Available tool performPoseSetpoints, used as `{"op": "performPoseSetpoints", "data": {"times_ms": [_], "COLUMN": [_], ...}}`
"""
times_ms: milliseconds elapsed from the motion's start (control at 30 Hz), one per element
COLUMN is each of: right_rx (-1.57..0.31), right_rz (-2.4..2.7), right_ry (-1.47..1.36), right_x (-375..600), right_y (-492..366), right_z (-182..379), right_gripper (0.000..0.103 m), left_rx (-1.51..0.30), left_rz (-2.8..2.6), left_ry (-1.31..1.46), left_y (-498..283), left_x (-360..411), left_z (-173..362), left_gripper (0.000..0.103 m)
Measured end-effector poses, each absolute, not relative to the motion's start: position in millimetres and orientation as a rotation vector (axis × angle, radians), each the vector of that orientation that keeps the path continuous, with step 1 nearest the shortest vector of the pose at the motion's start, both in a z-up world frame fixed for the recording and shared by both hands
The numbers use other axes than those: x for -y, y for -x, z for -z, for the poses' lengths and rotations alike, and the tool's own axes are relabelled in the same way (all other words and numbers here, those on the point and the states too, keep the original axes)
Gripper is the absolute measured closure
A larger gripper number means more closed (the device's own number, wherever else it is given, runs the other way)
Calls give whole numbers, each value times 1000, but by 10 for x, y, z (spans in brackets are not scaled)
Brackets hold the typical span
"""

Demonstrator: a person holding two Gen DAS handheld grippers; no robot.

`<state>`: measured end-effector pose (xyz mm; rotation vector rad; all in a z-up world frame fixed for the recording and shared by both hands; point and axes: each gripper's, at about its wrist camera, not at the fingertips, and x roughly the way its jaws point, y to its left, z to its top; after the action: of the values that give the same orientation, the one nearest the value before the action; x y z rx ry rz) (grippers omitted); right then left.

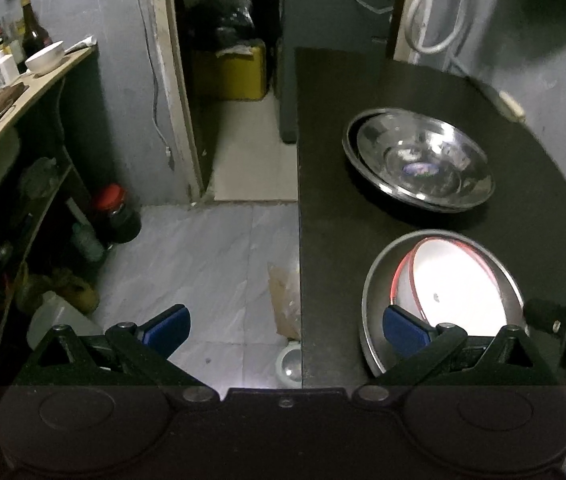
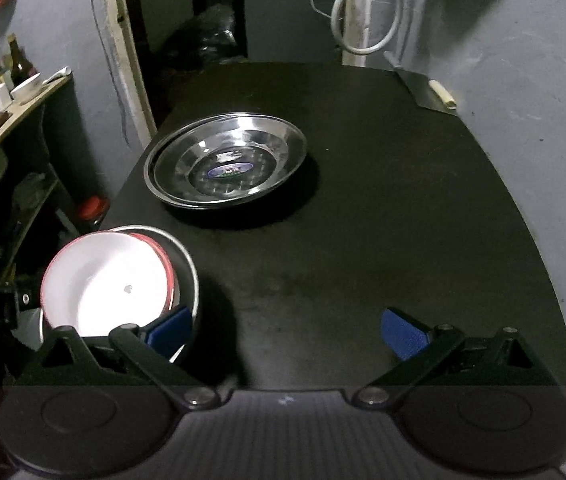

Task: Organize plates and bowls
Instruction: 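Grasp the steel bowl rim with the right gripper while the left gripper grasps the opposite rim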

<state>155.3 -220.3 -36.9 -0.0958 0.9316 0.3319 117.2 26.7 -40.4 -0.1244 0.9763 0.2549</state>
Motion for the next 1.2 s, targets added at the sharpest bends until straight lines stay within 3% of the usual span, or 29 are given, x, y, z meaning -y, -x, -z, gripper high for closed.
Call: {"op": "performPoseSetpoints", "data": {"times_ms": [867, 1200], "right_rx": [-1045, -1069], "right_rz": [-474, -360], "right_ry": [121, 96], "right_x": [2166, 2125], "right_y": [-1797, -1678], "right_z": [540, 527], "right_gripper": [0, 0], "left_rx": [-1098, -1057], "left_rz": [-257, -79], "left_ry": [12, 0], "left_y": [-1242, -1127], "left_x": [-7, -181], "left_z": [467, 386], "left_gripper": [1, 1]}}
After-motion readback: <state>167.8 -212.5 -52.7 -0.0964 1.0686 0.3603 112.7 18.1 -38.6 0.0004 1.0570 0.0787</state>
